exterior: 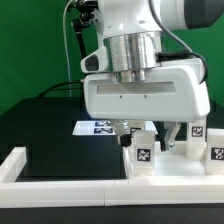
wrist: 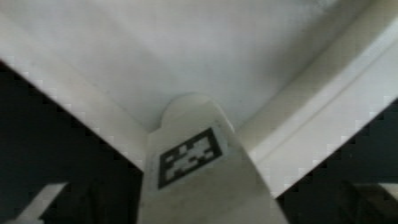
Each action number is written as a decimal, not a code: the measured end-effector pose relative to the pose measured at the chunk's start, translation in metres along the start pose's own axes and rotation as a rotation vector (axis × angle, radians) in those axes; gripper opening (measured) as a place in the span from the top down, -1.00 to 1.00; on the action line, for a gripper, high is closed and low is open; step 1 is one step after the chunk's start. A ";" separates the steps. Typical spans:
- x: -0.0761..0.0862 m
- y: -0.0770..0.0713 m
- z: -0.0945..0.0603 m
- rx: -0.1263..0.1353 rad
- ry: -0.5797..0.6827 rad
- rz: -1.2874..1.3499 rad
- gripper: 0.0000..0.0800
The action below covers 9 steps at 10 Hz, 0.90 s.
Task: Assemble square table
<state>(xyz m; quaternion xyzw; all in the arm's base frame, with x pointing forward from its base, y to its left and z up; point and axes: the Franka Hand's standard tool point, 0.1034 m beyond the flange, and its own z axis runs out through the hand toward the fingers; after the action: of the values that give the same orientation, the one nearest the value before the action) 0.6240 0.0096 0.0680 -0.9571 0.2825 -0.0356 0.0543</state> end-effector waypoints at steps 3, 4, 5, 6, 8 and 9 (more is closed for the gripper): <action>-0.003 0.000 0.001 -0.016 -0.010 -0.101 -0.62; -0.003 0.000 0.002 -0.016 -0.010 -0.102 -0.32; -0.003 0.000 0.002 -0.016 -0.010 -0.100 0.05; -0.003 0.001 0.002 -0.018 -0.010 -0.015 0.27; -0.003 0.001 0.002 -0.017 -0.008 0.122 0.27; -0.001 0.002 0.001 -0.014 -0.005 0.274 0.27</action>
Offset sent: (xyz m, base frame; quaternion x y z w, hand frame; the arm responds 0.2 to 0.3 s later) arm 0.0000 0.0000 0.0000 0.0000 0.0000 0.0000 1.0000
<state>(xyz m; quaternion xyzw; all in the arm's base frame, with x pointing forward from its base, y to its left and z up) 0.6225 0.0086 0.0672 -0.9099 0.4109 -0.0236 0.0528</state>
